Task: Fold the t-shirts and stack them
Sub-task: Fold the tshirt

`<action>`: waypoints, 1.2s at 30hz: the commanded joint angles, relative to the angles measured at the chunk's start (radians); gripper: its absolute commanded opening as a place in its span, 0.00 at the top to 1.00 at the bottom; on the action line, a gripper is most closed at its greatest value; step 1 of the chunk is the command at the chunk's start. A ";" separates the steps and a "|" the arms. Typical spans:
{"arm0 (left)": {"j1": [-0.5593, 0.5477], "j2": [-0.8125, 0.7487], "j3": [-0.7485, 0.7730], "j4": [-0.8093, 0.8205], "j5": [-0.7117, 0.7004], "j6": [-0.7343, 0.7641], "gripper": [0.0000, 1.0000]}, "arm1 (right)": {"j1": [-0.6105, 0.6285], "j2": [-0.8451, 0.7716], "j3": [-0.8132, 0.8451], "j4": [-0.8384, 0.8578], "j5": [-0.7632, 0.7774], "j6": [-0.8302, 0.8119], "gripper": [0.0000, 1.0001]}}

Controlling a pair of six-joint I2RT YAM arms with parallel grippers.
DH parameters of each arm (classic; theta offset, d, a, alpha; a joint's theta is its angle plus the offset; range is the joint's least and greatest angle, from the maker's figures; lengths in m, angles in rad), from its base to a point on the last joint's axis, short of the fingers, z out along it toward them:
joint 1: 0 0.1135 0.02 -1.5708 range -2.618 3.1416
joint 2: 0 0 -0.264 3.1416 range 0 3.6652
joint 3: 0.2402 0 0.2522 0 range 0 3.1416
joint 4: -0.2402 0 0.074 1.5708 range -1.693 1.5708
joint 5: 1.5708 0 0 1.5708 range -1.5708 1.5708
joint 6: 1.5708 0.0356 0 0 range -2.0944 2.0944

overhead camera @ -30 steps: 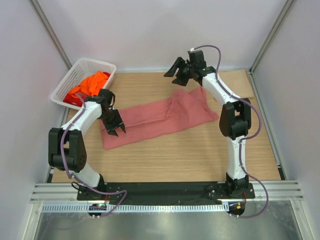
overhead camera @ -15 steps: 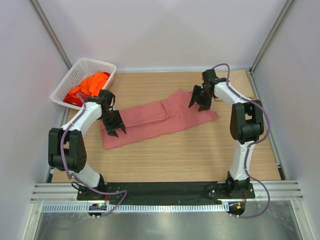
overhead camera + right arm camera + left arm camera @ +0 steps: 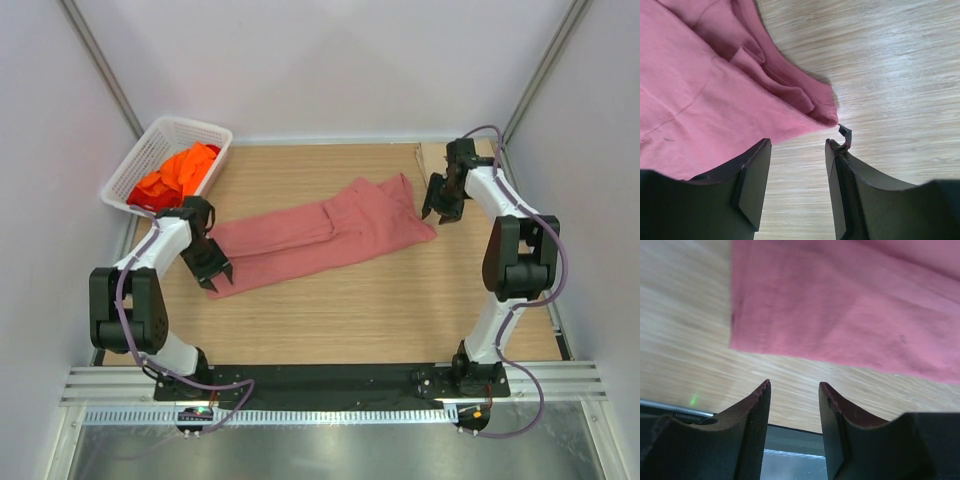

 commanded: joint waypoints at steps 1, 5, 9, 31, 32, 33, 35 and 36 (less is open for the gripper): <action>0.050 -0.053 -0.071 -0.003 -0.025 -0.084 0.57 | 0.001 0.032 0.010 -0.005 0.008 -0.042 0.46; 0.132 -0.062 -0.102 -0.001 -0.009 -0.098 0.59 | -0.032 0.051 0.012 0.012 -0.022 -0.044 0.49; 0.171 -0.069 -0.111 -0.016 -0.014 -0.093 0.58 | -0.032 0.066 0.012 0.010 -0.054 -0.045 0.51; 0.245 0.122 -0.042 0.128 0.038 0.016 0.62 | -0.030 0.124 0.065 -0.017 -0.133 -0.039 0.52; 0.245 0.117 -0.036 0.128 0.038 0.019 0.62 | -0.030 0.126 0.068 -0.016 -0.134 -0.039 0.52; 0.243 0.115 -0.031 0.126 0.038 0.019 0.62 | -0.030 0.127 0.068 -0.014 -0.136 -0.039 0.52; 0.245 0.112 -0.021 0.105 0.041 0.022 0.62 | -0.030 0.134 0.071 -0.017 -0.142 -0.039 0.52; 0.245 0.100 -0.013 0.099 0.040 0.019 0.62 | -0.030 0.135 0.073 -0.017 -0.143 -0.039 0.52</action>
